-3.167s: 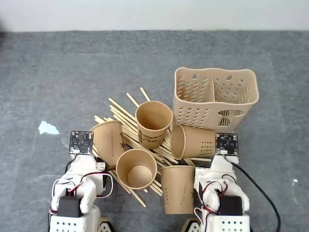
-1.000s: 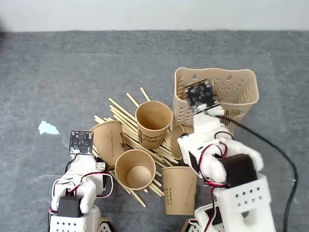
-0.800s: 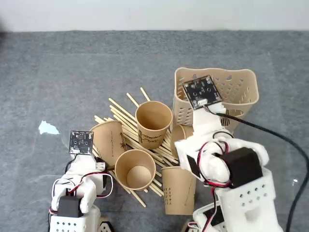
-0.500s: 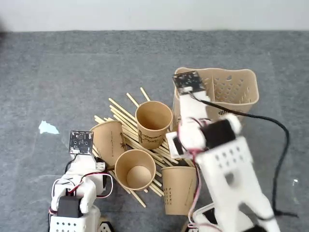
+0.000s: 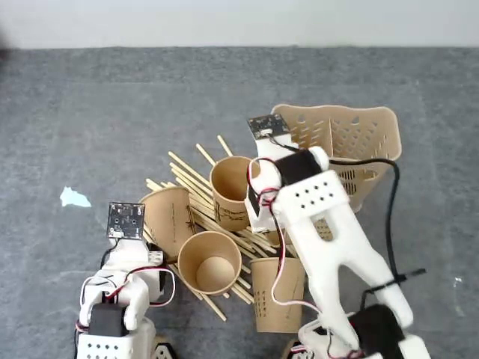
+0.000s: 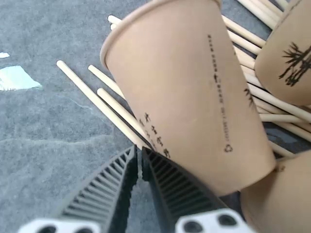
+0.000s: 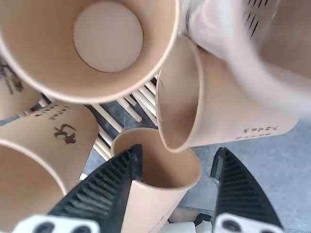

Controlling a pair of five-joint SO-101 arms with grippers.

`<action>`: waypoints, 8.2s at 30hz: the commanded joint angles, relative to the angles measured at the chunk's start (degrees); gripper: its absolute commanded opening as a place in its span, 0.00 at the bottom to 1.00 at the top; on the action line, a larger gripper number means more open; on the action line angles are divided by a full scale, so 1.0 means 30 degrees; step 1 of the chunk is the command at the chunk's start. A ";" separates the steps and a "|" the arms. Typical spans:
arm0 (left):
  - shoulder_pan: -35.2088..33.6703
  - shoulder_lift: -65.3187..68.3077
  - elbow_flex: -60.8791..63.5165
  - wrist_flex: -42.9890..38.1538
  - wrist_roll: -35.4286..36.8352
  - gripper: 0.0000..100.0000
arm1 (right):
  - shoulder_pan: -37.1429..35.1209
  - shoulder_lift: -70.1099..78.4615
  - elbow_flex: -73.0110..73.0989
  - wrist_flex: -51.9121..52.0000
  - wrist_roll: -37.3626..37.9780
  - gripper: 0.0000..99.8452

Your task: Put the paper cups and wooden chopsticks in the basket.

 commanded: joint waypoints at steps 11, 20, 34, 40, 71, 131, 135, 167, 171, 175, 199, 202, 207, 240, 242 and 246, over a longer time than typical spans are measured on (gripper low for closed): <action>0.0000 -0.0205 -0.0132 0.0117 0.0059 0.01 | 0.2154 0.1421 -0.0117 -0.1656 0.1114 0.25; 0.0000 -0.0205 -0.0132 0.0117 0.0059 0.01 | 0.3883 0.1304 -0.0117 -0.1685 0.2667 0.11; 0.0000 -0.0205 -0.0132 0.0117 0.0059 0.01 | 0.3912 -0.2593 -0.0117 -0.0864 0.4777 0.02; 0.0000 -0.0205 -0.0132 0.0117 0.0059 0.01 | 0.3355 -0.5084 -0.0147 0.0630 0.5333 0.02; 0.0000 -0.0205 -0.0132 0.0117 0.0059 0.01 | 0.5582 -1.3348 -0.8176 0.0337 0.6828 0.01; 0.0000 -0.0205 -0.0132 0.0117 0.0059 0.01 | 0.9099 -0.1128 -1.0813 -0.3766 0.2168 0.03; 0.0000 -0.0205 -0.0132 0.0117 0.0059 0.01 | 0.8777 -0.1158 -1.0842 -0.4557 0.2168 0.03; 0.0000 -0.0205 -0.0132 0.0117 0.0059 0.01 | -0.0073 -0.2974 -0.9612 0.3121 0.1348 0.19; 0.0000 -0.0205 -0.0132 0.0117 0.0059 0.01 | -0.2271 -0.2974 -0.6740 0.3121 0.1231 0.19; 0.0000 -0.0205 -0.0132 0.0117 0.0059 0.01 | -0.4381 -0.2974 -0.4513 0.3121 0.1201 0.19; 0.0000 -0.0205 -0.0132 0.0117 0.0059 0.01 | -0.5729 -0.2769 0.2139 -0.0718 0.1172 0.18; 0.0000 -0.0205 -0.0132 0.0117 0.0059 0.01 | -0.6374 -0.2769 0.2139 -0.0718 0.1172 0.10; 0.0000 -0.0205 -0.0132 0.0117 0.0059 0.01 | -0.7634 -0.2769 0.2139 -0.0571 0.1172 0.04; 0.0000 -0.0205 -0.0132 0.0117 0.0059 0.01 | 0.9333 -0.7048 -1.3744 0.0161 0.7238 0.01; 0.0000 -0.0205 -0.0132 0.0117 0.0059 0.01 | 1.0652 -0.6872 -1.3656 -0.0689 0.7209 0.01; 0.0000 -0.0205 -0.0132 0.0117 0.0059 0.01 | 1.2059 -0.5612 -1.3538 -0.0894 0.7150 0.01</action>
